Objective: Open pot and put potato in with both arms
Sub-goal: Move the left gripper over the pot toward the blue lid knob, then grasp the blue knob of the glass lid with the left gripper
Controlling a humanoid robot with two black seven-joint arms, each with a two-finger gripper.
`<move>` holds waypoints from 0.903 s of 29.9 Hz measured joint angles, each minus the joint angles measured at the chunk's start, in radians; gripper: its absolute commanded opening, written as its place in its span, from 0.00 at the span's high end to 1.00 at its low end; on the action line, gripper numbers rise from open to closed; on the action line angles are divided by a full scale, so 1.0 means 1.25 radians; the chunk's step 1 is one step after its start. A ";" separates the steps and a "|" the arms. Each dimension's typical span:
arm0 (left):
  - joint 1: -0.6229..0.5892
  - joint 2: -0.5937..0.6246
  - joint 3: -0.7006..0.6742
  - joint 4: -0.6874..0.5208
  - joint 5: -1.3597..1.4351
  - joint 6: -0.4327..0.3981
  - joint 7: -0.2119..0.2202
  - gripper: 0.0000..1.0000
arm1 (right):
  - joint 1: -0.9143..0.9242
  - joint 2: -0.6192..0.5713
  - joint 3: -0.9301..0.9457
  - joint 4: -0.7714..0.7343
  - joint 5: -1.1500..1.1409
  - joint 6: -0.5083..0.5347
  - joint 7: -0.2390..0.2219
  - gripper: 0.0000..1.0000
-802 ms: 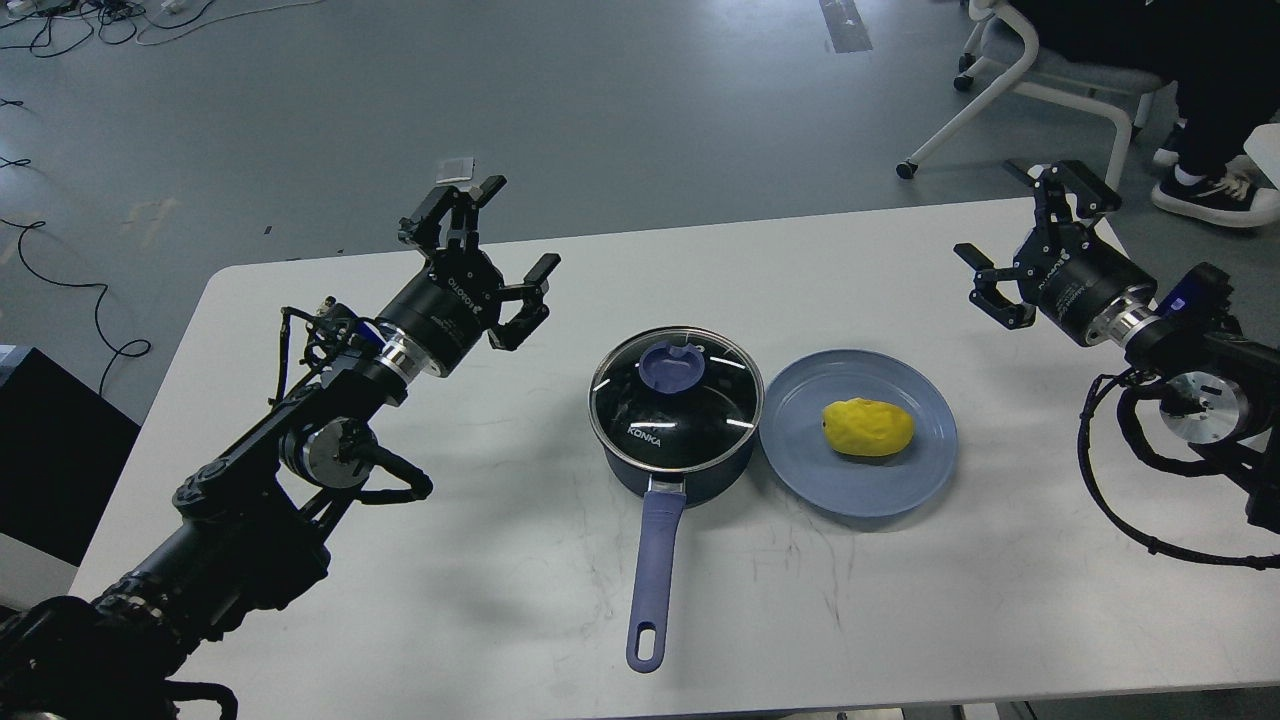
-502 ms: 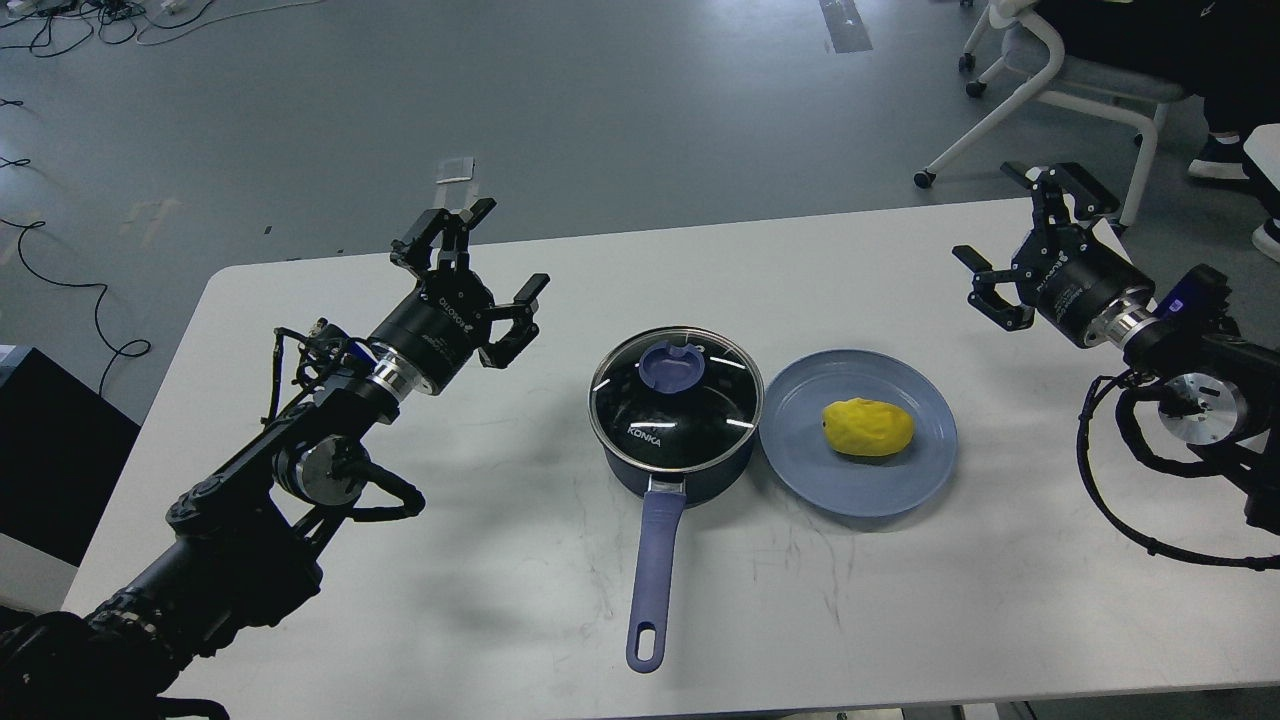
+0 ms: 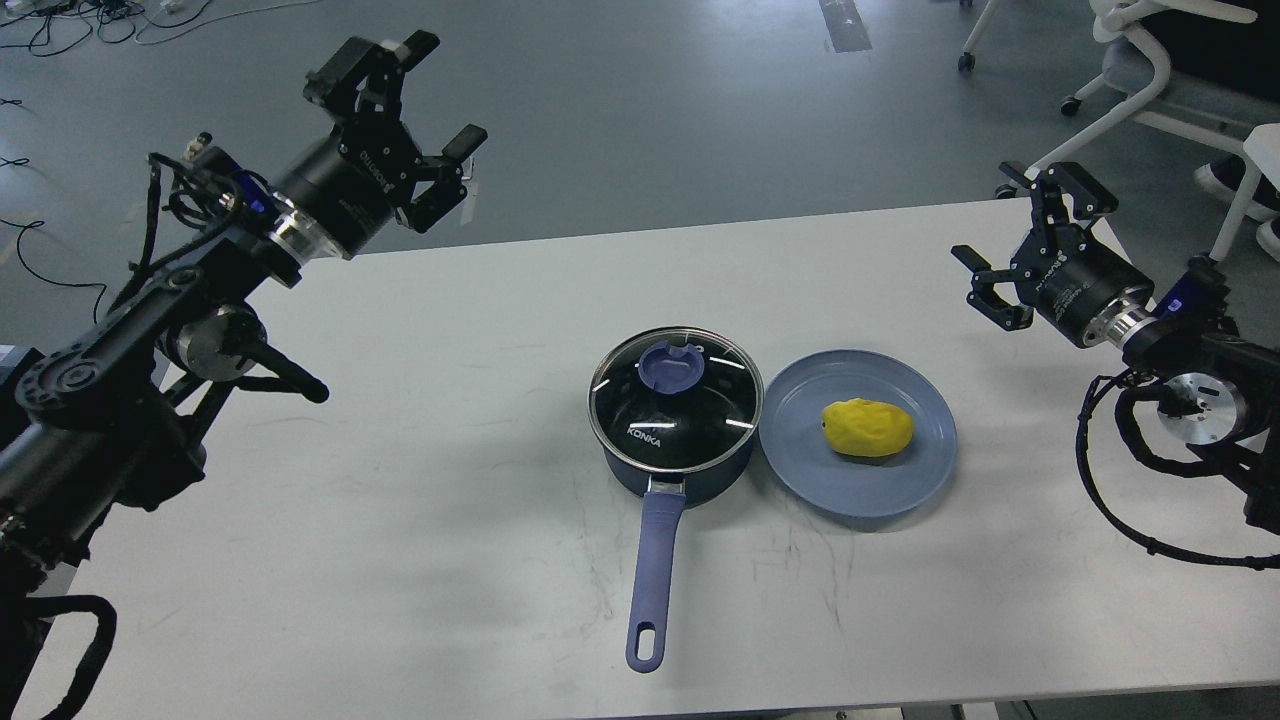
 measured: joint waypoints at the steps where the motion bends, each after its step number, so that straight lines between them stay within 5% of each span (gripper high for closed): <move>1: -0.005 0.011 0.000 -0.041 0.058 0.000 -0.007 0.02 | 0.000 0.000 0.000 0.000 0.000 0.000 0.000 0.00; 10: -0.009 0.013 0.006 -0.265 0.681 0.000 -0.036 0.02 | 0.000 -0.001 0.000 0.000 0.000 0.000 0.000 0.00; 18: -0.005 -0.043 0.110 -0.248 1.070 0.070 -0.032 0.02 | 0.000 -0.001 0.000 -0.001 -0.001 0.000 0.000 0.00; 27: -0.004 -0.118 0.193 -0.153 1.185 0.087 -0.028 0.02 | -0.001 -0.001 0.000 0.000 -0.003 0.000 0.000 0.00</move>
